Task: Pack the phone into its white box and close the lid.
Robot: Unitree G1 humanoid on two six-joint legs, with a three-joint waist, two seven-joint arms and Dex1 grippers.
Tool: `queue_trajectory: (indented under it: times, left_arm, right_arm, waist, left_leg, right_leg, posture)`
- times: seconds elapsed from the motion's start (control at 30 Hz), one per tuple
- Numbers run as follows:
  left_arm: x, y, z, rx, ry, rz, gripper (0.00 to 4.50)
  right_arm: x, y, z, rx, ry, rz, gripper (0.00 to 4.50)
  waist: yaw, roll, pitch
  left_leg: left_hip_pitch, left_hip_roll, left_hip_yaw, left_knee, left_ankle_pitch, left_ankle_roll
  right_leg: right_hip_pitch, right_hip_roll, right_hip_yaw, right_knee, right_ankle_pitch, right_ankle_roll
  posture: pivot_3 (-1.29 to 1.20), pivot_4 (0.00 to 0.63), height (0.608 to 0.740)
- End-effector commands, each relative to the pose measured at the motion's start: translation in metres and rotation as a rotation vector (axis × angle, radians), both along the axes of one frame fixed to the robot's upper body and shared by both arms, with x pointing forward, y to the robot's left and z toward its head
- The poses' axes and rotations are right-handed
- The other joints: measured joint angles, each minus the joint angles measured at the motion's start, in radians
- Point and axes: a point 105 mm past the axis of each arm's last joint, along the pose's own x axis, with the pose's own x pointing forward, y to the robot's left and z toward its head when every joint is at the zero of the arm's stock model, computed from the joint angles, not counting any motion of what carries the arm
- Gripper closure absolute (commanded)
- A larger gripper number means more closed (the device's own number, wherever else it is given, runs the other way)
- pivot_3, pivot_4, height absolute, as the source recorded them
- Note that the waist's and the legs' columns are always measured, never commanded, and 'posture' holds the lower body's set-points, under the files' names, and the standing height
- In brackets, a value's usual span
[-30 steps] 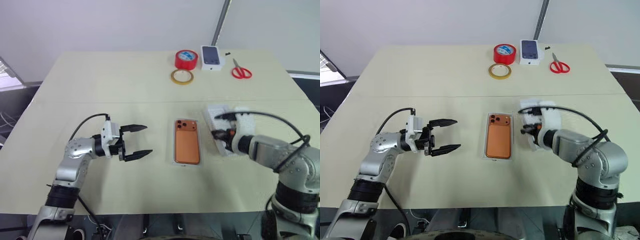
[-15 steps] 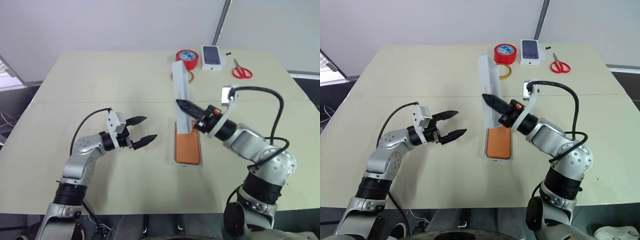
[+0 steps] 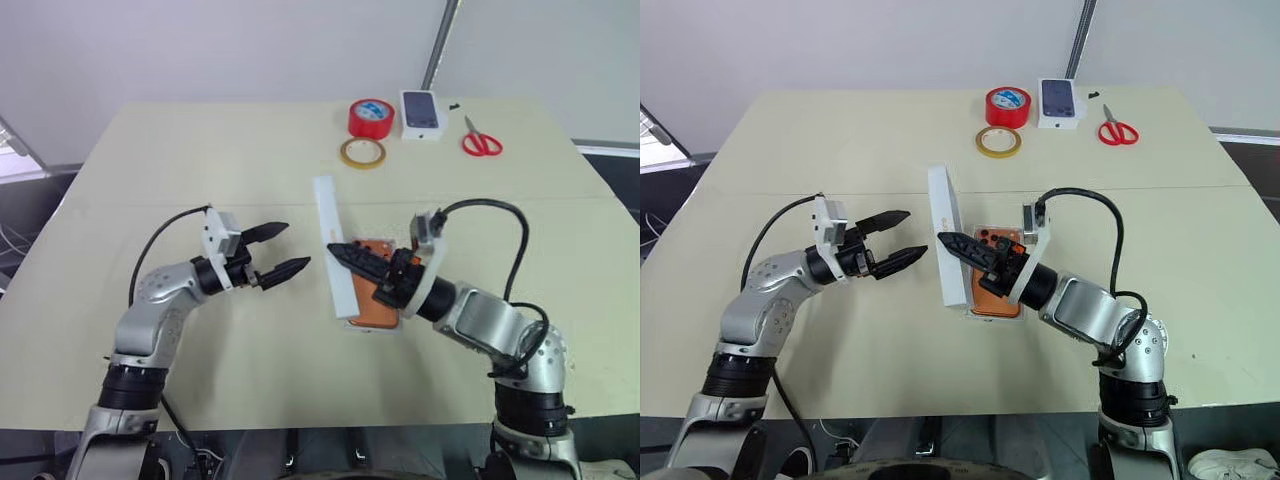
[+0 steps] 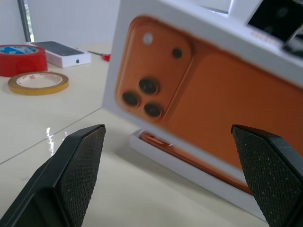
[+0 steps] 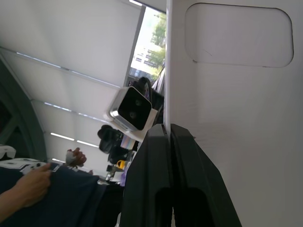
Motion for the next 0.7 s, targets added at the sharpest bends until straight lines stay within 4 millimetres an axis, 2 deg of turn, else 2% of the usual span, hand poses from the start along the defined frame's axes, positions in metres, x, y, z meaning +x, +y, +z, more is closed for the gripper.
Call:
queue_trajectory:
  times: [0.03, 0.1, 0.13, 0.17, 0.23, 0.4, 0.43, 0.57, 0.7]
  left_arm:
    - [-0.009, -0.001, 0.007, -0.016, -0.035, -0.014, 0.01]
    - [-0.011, -0.003, 0.004, -0.012, -0.027, -0.019, 0.01]
    - [-0.014, -0.005, 0.001, -0.015, -0.005, -0.040, 0.55]
    - [-0.016, -0.006, -0.001, -0.019, 0.009, -0.055, 0.83]
    - [-0.015, -0.005, -0.003, -0.012, 0.007, -0.041, 1.70]
    - [-0.011, -0.008, -0.009, 0.001, 0.001, -0.011, 4.30]
    - [-0.009, -0.009, -0.010, 0.002, 0.001, -0.007, 4.47]
    - [-0.004, -0.014, -0.009, -0.016, -0.001, 0.005, 4.47]
    - [-0.003, -0.018, -0.016, -0.006, 0.018, -0.007, 4.47]
  right_arm:
    - [0.003, -0.005, -0.003, 0.019, 0.032, 0.003, 4.45]
    - [0.009, -0.007, -0.005, 0.035, 0.058, -0.013, 4.45]
    - [0.014, -0.007, -0.007, 0.040, 0.075, -0.025, 4.50]
    - [0.017, -0.007, -0.008, 0.045, 0.087, -0.030, 4.50]
    - [0.017, -0.003, -0.009, 0.050, 0.092, -0.011, 4.50]
    - [0.018, -0.001, -0.018, 0.073, 0.138, -0.009, 4.50]
    - [0.018, 0.001, -0.018, 0.080, 0.140, -0.006, 4.50]
    - [0.021, 0.006, -0.013, 0.106, 0.140, -0.005, 4.50]
    - [0.026, 0.000, -0.025, 0.074, 0.180, -0.037, 4.50]
  waist:
    - [0.001, 0.000, 0.000]
    - [0.001, 0.000, 0.000]
    - [0.001, 0.000, 0.000]
    - [0.000, 0.000, 0.000]
    - [0.000, 0.000, 0.000]
    - [0.001, 0.000, 0.000]
    - [0.002, 0.000, 0.000]
    - [0.002, 0.000, 0.000]
    - [0.002, 0.000, 0.000]
  left_leg:
    - [0.000, 0.000, 0.000, 0.000, 0.000, 0.000]
    - [0.000, 0.000, 0.000, 0.000, 0.000, 0.000]
    - [0.000, 0.000, 0.000, 0.000, 0.000, 0.000]
    - [0.000, 0.000, 0.000, 0.000, 0.000, 0.000]
    - [0.000, 0.000, 0.000, 0.000, 0.000, 0.000]
    - [0.000, 0.000, 0.000, 0.000, 0.000, 0.000]
    - [0.000, 0.000, 0.000, 0.000, 0.000, 0.000]
    - [0.000, 0.000, 0.000, 0.000, 0.000, 0.000]
    - [0.000, 0.000, 0.000, 0.000, 0.000, 0.000]
  right_leg:
    - [0.000, 0.000, 0.000, 0.000, 0.000, 0.000]
    - [0.000, 0.000, 0.000, -0.001, 0.000, 0.000]
    - [0.000, 0.000, 0.000, -0.001, 0.000, 0.000]
    - [0.000, 0.000, 0.000, -0.001, 0.000, 0.000]
    - [0.000, 0.000, 0.000, -0.001, 0.000, 0.000]
    - [0.000, 0.000, 0.000, -0.001, 0.000, 0.000]
    - [0.000, 0.000, 0.000, -0.001, 0.000, 0.000]
    - [0.000, 0.000, 0.000, -0.001, 0.000, 0.000]
    - [0.000, 0.000, 0.000, -0.001, 0.000, 0.000]
  posture:
    - [0.00, 0.150, 0.740]
    - [0.00, 0.150, 0.740]
    - [0.00, 0.150, 0.740]
    - [0.00, 0.150, 0.740]
    - [0.00, 0.150, 0.740]
    - [0.00, 0.150, 0.740]
    - [0.00, 0.150, 0.740]
    - [0.00, 0.150, 0.740]
    - [0.00, 0.150, 0.740]
